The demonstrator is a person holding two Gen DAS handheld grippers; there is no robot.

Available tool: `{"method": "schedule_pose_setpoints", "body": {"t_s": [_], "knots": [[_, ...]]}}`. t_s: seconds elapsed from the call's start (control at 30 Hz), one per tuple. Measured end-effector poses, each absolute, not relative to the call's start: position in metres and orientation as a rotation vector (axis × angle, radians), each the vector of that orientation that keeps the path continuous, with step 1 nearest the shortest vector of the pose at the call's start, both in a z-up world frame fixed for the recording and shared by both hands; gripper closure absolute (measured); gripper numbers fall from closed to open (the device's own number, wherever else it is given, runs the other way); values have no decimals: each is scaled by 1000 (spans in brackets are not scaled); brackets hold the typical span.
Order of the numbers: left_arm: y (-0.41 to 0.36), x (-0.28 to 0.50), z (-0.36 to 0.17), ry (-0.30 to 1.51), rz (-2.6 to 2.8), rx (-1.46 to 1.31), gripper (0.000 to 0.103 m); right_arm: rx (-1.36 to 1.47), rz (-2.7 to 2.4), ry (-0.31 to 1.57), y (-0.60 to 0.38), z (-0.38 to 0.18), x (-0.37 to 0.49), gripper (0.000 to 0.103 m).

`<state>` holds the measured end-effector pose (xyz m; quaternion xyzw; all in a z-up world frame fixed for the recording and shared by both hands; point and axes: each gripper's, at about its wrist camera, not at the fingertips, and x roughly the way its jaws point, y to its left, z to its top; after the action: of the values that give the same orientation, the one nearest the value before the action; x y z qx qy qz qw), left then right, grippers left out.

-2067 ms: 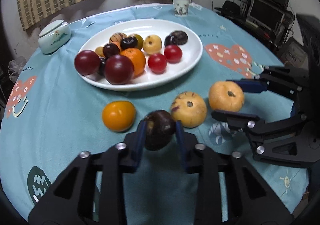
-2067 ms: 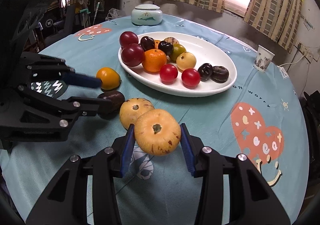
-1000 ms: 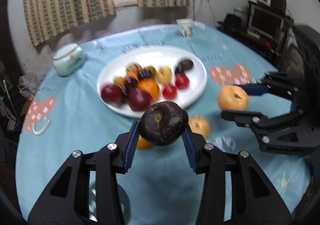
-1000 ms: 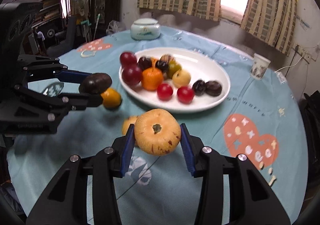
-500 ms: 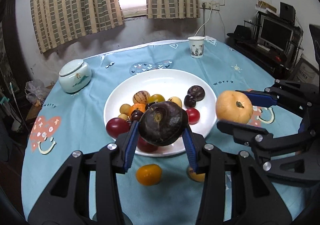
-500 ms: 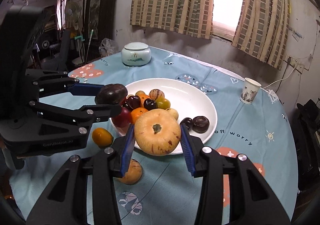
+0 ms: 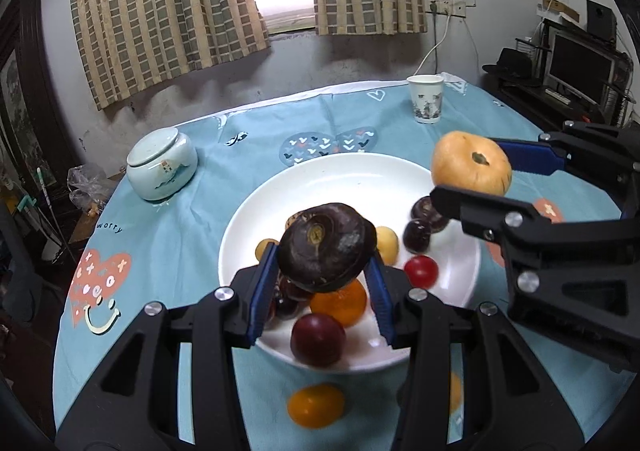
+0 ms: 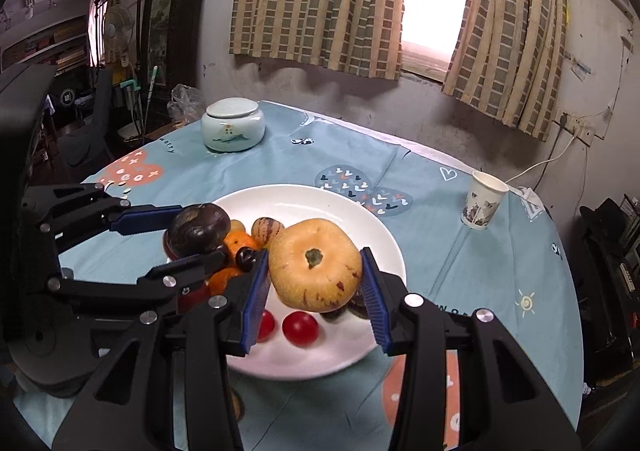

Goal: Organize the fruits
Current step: 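Lower the mottled fruit and tan fruit onto the plate and open both tools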

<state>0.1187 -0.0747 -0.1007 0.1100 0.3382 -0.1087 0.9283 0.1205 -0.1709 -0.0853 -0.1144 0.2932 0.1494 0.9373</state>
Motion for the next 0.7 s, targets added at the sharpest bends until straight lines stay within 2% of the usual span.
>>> {"method": "schedule_pose_setpoints", "body": {"t_s": [0.33,0.7], "knots": [[-63,154,-120,748,-154,207,59,-189,260,610,-179,-92,159,59],[-24,162,-112,738,-159,69,59,-150,245,619,-193,-101,166,59]]}}
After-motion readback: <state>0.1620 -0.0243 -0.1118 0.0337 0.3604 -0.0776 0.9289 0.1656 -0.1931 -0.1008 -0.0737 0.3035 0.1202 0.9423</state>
